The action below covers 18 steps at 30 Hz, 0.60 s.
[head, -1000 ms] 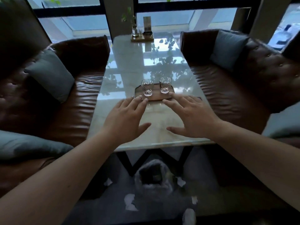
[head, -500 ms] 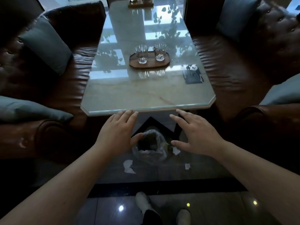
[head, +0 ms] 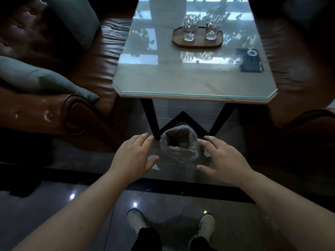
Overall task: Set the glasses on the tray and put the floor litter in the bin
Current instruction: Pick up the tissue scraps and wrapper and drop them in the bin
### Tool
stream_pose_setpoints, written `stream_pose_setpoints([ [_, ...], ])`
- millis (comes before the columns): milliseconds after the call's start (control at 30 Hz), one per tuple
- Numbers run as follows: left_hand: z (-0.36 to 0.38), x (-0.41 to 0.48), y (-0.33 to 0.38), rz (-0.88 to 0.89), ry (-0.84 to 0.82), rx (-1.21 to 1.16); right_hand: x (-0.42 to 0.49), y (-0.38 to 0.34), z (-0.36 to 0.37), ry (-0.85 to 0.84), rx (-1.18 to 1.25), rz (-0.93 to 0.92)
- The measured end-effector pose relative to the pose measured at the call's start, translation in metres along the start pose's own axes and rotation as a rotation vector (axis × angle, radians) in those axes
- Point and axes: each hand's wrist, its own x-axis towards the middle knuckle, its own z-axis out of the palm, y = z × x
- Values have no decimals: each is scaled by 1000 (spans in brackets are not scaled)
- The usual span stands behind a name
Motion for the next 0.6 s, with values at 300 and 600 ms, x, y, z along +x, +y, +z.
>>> stream_pose_setpoints([
  [300,48,-18,-151,-14,-70,-58,93,-105,85,-101,88,87],
  [600,186,-2,-267,-56,-150,-115,217,-151,249,-272,150,164],
])
